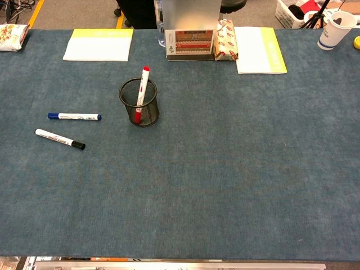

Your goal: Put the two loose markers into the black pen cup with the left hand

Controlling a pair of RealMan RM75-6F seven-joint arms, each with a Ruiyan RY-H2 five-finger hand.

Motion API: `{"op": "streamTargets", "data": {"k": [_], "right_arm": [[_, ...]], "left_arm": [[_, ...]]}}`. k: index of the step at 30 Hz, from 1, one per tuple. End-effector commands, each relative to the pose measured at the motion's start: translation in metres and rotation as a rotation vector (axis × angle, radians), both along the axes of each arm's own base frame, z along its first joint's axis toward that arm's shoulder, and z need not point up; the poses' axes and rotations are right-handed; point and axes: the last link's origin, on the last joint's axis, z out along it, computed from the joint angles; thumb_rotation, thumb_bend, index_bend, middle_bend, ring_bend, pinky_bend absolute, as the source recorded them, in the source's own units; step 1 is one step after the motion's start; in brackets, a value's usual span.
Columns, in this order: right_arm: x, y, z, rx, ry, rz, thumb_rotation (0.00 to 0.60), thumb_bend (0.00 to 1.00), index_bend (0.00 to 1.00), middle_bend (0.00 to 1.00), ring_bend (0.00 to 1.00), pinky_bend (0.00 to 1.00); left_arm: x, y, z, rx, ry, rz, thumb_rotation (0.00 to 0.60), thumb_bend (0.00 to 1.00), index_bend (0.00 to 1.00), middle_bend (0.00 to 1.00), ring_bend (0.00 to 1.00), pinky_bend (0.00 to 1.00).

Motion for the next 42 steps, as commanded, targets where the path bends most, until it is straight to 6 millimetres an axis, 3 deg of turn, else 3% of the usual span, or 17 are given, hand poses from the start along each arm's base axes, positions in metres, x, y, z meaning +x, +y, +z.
{"op": "streamTargets", "data": {"k": [1, 7, 14, 19, 26, 31, 36, 38, 42], "right_arm": [[0.000, 0.000, 0.000, 0.000, 0.000, 0.000, 0.600, 0.65, 0.56, 0.54, 0.79, 1.00], [0.001, 0.000, 0.000, -0.004, -0.002, 0.005, 0.600, 0.65, 0.56, 0.54, 0.79, 1.00], [-0.001, 0.000, 0.002, -0.011, -0.004, 0.004, 0.600, 0.62, 0.56, 0.54, 0.79, 0.98], [-0.002, -0.002, 0.003, -0.003, -0.009, 0.000, 0.600, 0.49, 0.56, 0.54, 0.76, 0.92], [0.000, -0.001, 0.002, 0.008, -0.004, 0.018, 0.600, 0.19, 0.56, 0.51, 0.64, 0.76], [0.001, 0.001, 0.001, 0.034, -0.004, 0.017, 0.600, 0.12, 0.48, 0.42, 0.46, 0.61], [0.000, 0.001, 0.003, 0.029, -0.006, 0.013, 0.600, 0.11, 0.48, 0.39, 0.42, 0.56], [0.000, 0.001, 0.004, 0.027, -0.004, 0.013, 0.600, 0.11, 0.48, 0.39, 0.42, 0.55], [0.001, 0.004, 0.005, 0.018, 0.008, 0.008, 0.600, 0.11, 0.48, 0.39, 0.42, 0.53]], "left_arm": [[0.000, 0.000, 0.000, 0.000, 0.004, 0.000, 0.600, 0.44, 0.71, 0.52, 0.55, 0.68], [0.000, 0.000, -0.001, 0.000, 0.003, -0.006, 0.600, 0.44, 0.70, 0.50, 0.54, 0.68], [-0.002, 0.000, -0.002, -0.006, 0.006, -0.026, 0.600, 0.44, 0.63, 0.33, 0.50, 0.67], [-0.005, -0.002, -0.006, -0.014, 0.001, -0.027, 0.600, 0.44, 0.61, 0.31, 0.47, 0.67], [-0.006, -0.004, -0.010, -0.034, -0.028, -0.020, 0.600, 0.44, 0.58, 0.29, 0.37, 0.63], [-0.006, -0.006, -0.014, -0.054, -0.047, 0.002, 0.600, 0.44, 0.44, 0.29, 0.39, 0.63], [-0.011, -0.007, -0.017, -0.072, -0.037, 0.026, 0.600, 0.44, 0.36, 0.29, 0.41, 0.63], [-0.011, -0.007, -0.018, -0.081, -0.031, 0.024, 0.600, 0.44, 0.37, 0.29, 0.40, 0.59], [-0.013, -0.008, -0.026, -0.123, -0.038, 0.040, 0.600, 0.44, 0.39, 0.29, 0.33, 0.43]]}}
